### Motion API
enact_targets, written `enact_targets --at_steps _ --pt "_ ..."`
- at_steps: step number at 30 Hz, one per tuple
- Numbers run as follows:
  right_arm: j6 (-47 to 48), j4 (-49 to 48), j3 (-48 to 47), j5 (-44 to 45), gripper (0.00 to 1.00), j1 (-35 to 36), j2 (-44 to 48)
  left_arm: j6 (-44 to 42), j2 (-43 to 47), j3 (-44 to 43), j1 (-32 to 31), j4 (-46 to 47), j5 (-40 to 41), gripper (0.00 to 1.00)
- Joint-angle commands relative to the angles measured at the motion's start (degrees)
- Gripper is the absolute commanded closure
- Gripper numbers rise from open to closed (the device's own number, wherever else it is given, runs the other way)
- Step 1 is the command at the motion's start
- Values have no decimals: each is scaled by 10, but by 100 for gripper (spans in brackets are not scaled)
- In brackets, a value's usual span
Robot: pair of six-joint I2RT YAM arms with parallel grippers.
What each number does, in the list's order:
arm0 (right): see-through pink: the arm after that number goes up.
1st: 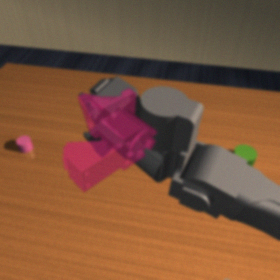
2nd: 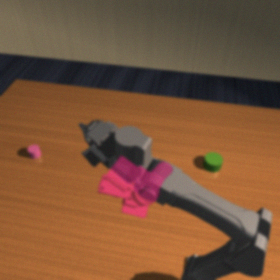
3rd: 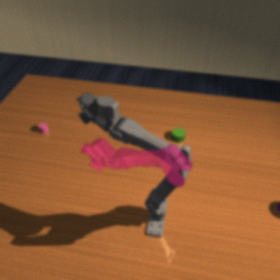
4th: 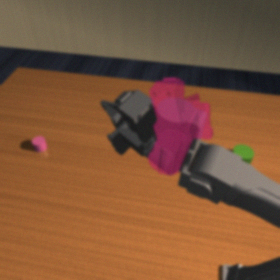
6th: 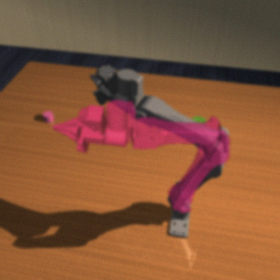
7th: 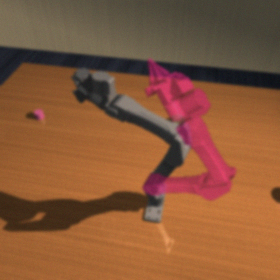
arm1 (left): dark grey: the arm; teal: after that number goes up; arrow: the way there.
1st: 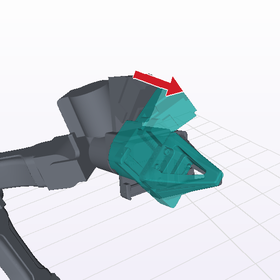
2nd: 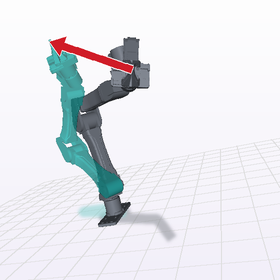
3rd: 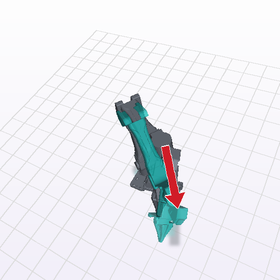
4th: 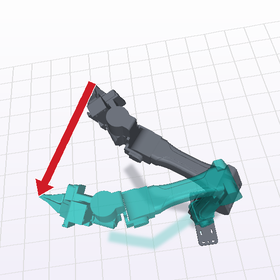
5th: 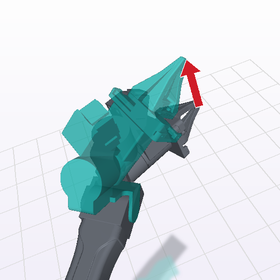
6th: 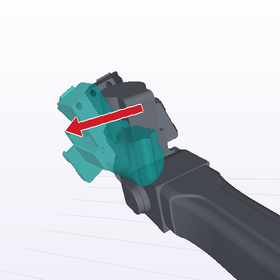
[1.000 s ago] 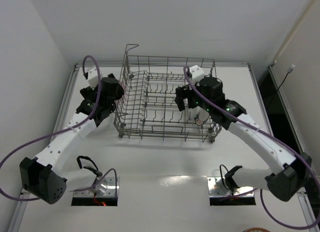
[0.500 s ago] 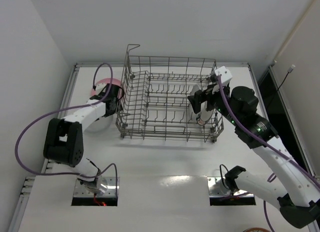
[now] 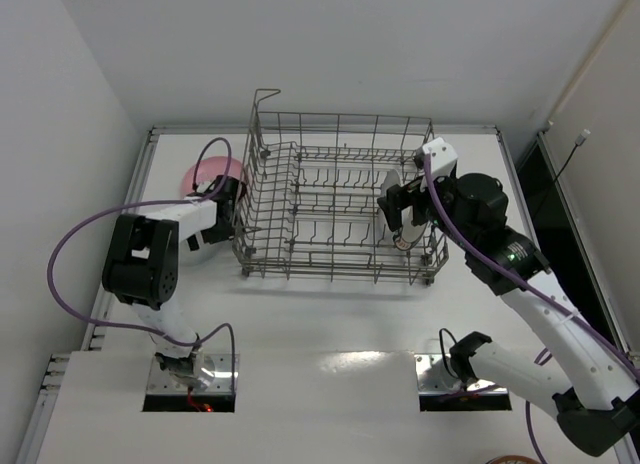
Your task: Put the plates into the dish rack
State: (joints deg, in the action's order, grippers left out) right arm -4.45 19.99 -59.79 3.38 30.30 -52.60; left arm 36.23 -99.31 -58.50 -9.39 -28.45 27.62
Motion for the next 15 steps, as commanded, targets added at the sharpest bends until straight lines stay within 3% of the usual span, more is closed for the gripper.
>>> enact_targets --at_steps 1,7,8,11,12,15 --pt "10 -15 2 1 5 -6 1 -9 -24 3 -2 -19 -32 6" --pt "15 -10 2 6 3 -11 12 -23 -63 8 14 -10 -75 29" --pt "15 -4 2 6 3 -11 12 -23 -63 8 14 -10 -81 42" --pt "15 -4 2 6 3 -16 17 -23 -35 8 19 -10 -81 64" --pt "15 -4 2 6 3 -17 17 -23 -27 8 19 -10 -76 78" --pt "15 -4 2 6 3 -17 17 -18 9 -4 31 -26 -76 92"
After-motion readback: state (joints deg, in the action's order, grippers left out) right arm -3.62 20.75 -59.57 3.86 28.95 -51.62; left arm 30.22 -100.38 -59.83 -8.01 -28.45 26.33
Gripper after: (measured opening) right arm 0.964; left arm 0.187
